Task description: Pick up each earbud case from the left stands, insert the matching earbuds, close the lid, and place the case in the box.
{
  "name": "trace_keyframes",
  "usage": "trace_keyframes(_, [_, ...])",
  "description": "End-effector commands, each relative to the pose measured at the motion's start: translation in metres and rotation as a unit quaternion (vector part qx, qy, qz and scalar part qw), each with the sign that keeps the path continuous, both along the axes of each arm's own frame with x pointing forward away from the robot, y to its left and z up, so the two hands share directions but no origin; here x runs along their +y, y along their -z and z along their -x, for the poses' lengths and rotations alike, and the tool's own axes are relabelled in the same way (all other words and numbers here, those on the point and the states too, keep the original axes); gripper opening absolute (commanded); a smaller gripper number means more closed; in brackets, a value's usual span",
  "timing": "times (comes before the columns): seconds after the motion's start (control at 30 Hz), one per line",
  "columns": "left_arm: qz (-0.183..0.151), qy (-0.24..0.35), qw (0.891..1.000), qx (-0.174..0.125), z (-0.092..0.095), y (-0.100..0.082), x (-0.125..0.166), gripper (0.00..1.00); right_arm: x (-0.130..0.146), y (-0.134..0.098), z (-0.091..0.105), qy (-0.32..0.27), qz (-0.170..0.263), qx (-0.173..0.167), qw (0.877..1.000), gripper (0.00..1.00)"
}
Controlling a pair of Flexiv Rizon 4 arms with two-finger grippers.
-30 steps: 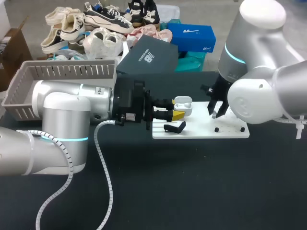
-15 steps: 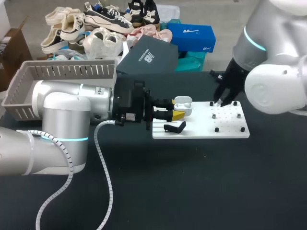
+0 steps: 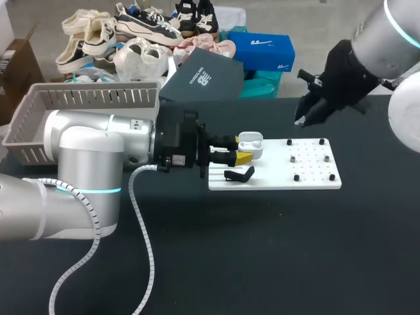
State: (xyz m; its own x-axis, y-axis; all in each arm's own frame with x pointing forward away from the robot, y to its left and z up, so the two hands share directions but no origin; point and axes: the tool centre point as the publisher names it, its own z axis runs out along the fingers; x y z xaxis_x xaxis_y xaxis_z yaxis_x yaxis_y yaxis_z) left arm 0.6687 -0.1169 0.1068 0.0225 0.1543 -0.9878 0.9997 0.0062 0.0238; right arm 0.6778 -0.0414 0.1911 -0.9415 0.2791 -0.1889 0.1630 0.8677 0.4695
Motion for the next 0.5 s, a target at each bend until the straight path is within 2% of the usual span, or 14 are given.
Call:
trace_keyframes(0.03, [0.000, -0.003, 1.000, -0.001, 0.002, 0.000, 0.000, 0.00, 0.005, -0.043, 0.033, -0.052, 0.001, 0.009, 0.999, 0.00])
trace_keyframes(0.2, [0.000, -0.003, 1.000, -0.001, 0.002, 0.000, 0.000, 0.00, 0.032, -0.048, 0.050, -0.122, 0.004, 0.038, 0.992, 0.00])
trace_keyframes(0.4, [0.000, -0.003, 1.000, -0.001, 0.002, 0.000, 0.000, 0.00, 0.059, -0.045, 0.057, -0.187, 0.013, 0.079, 0.979, 0.00])
trace_keyframes(0.5, [0.000, -0.003, 1.000, -0.001, 0.002, 0.000, 0.000, 0.00, 0.069, -0.040, 0.059, -0.219, 0.020, 0.085, 0.972, 0.00])
